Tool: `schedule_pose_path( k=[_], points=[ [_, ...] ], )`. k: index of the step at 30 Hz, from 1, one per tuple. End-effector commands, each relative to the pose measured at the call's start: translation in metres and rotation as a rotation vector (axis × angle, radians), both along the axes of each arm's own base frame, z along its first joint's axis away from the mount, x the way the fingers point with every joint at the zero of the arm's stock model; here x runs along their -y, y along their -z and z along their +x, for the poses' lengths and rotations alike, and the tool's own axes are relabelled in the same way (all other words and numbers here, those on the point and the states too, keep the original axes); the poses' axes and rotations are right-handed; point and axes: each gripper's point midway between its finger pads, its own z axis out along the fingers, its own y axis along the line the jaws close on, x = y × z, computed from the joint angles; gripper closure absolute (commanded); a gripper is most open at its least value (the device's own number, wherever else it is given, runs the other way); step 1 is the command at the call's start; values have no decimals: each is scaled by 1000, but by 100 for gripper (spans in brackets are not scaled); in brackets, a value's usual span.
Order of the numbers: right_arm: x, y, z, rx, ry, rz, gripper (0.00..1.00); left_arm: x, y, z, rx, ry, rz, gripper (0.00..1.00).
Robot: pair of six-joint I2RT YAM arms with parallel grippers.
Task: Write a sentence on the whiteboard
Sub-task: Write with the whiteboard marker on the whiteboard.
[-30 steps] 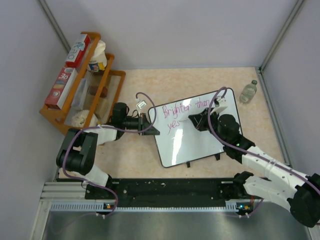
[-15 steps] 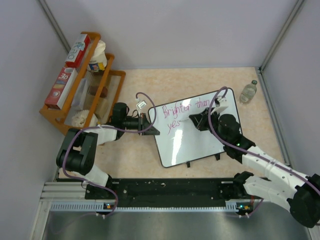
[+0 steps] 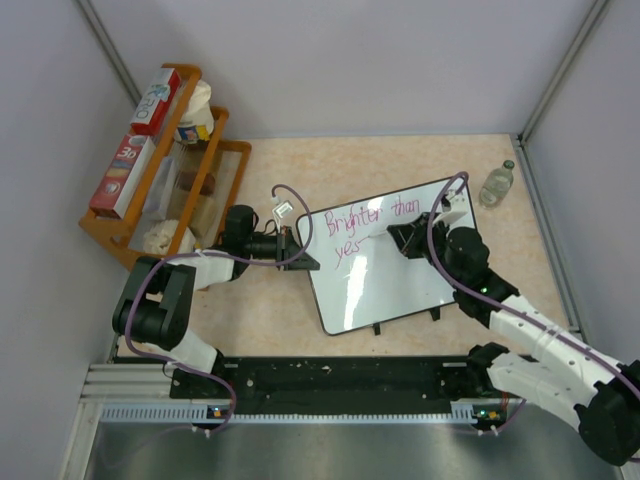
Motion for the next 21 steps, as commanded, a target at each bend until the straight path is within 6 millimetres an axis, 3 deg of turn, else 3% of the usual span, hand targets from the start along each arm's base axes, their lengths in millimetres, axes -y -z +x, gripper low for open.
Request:
schedule_pose_path(
  k=[1, 10, 21],
  points=[
    [-1, -26, -1, 65, -17, 46, 100, 1, 28, 3, 154, -4, 75, 100],
    [-14, -43, 6, 96, -51, 76, 100, 1, 27, 3, 155, -4, 75, 100],
    [-18, -33, 14, 70, -45, 65, 100, 1, 27, 3, 155, -3, 74, 100]
  ],
)
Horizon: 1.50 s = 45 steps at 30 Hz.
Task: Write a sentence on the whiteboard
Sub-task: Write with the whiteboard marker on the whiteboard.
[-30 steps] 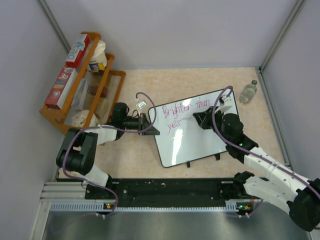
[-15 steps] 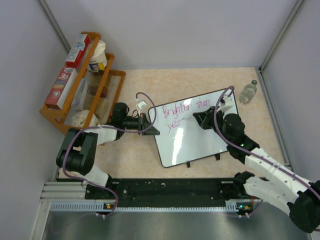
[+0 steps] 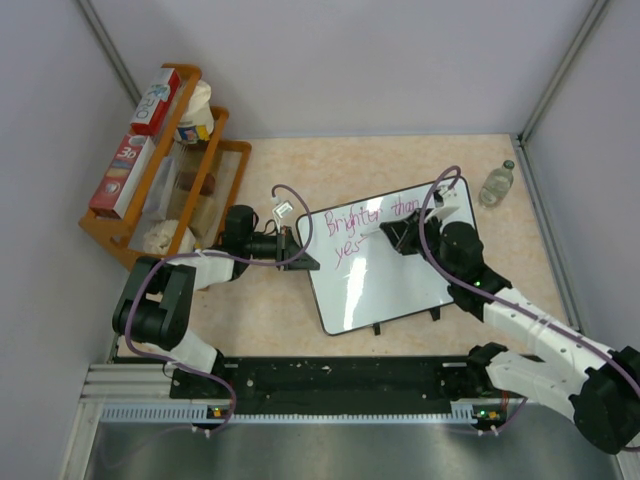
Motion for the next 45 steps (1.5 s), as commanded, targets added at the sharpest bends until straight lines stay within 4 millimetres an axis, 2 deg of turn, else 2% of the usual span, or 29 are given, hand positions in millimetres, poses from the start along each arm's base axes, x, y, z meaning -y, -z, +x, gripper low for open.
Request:
schedule_pose_path(
  k=[1, 15, 30, 39, 45],
  points=[
    [-2, -27, 7, 59, 8, 44, 100, 1, 27, 4, 156, -3, 74, 100],
    [7, 7, -7, -11, 5, -3, 100, 1, 27, 3, 154, -4, 76, 100],
    [10, 32, -18, -65, -6, -15, 100, 1, 28, 3, 154, -4, 76, 100],
    [17, 36, -20, -71, 12, -37, 100, 1, 27, 3, 155, -3, 74, 100],
    [20, 29, -18, -52, 29, -44, 100, 1, 28, 3, 152, -3, 75, 100]
  ],
)
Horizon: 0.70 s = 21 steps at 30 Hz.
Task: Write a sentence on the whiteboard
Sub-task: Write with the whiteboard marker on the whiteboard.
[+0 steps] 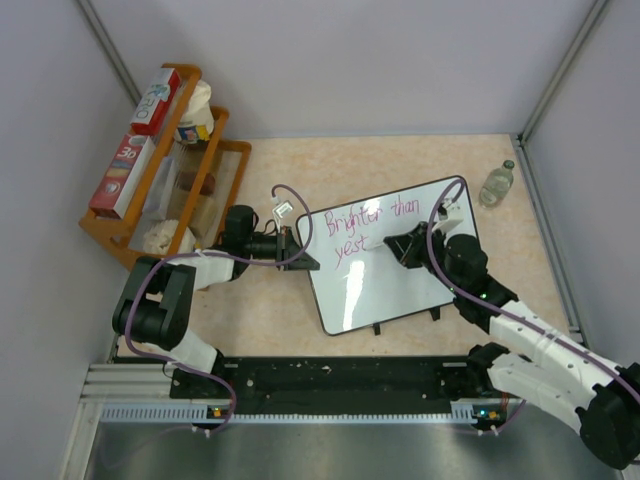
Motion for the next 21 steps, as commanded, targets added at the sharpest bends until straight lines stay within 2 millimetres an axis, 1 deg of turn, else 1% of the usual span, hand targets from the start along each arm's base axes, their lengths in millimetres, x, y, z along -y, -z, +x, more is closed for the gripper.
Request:
schedule_pose_path(
  k=[1, 4, 15, 18, 21],
  points=[
    [11, 3, 4, 8, 46, -49, 100, 1, 27, 3, 158, 0, 72, 100],
    [12, -1, 6, 16, 51, -50, 100, 1, 27, 3, 157, 0, 72, 100],
    [16, -29, 15, 77, 70, -52, 100, 1, 27, 3, 155, 1, 71, 100],
    [14, -39, 14, 103, 55, -35, 100, 1, 27, 3, 157, -2, 73, 100],
    [13, -55, 10, 140, 43, -1, 100, 1, 27, 3, 157, 0, 72, 100]
  ],
)
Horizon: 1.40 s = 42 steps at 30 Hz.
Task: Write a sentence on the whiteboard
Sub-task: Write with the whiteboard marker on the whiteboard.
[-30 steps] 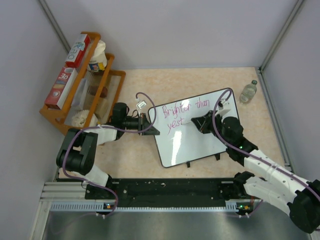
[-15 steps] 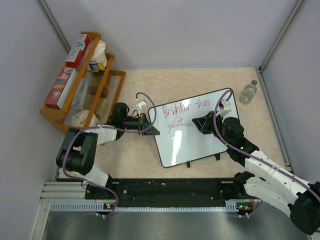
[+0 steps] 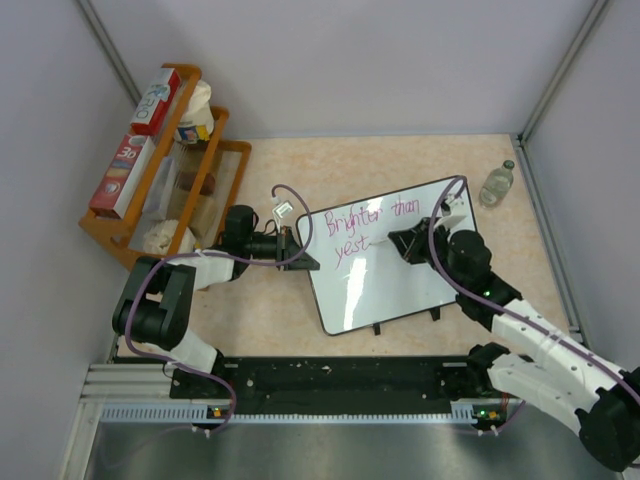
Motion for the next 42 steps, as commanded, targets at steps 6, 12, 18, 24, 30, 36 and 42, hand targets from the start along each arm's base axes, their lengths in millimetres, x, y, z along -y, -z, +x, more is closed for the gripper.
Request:
schedule_pose_path(
  k=[6, 12, 18, 24, 30, 36, 42],
  points=[
    [7, -57, 5, 139, 25, 46, 100, 1, 27, 4, 157, -2, 73, 100],
    [2, -50, 9, 118, 7, 41, 100, 1, 27, 4, 157, -2, 73, 100],
    [-1, -39, 10, 92, 0, 35, 100, 1, 27, 3, 156, -2, 74, 100],
    [-2, -28, 10, 66, -3, 25, 100, 1, 27, 3, 156, -2, 74, 100],
    [-2, -17, 8, 44, -8, 15, 100, 1, 27, 3, 156, -2, 74, 100],
    [1, -9, 8, 28, 3, 1, 100, 1, 27, 3, 156, -2, 74, 100],
    [4, -3, 10, 15, 26, -15, 100, 1, 28, 3, 154, -3, 75, 100]
  ],
)
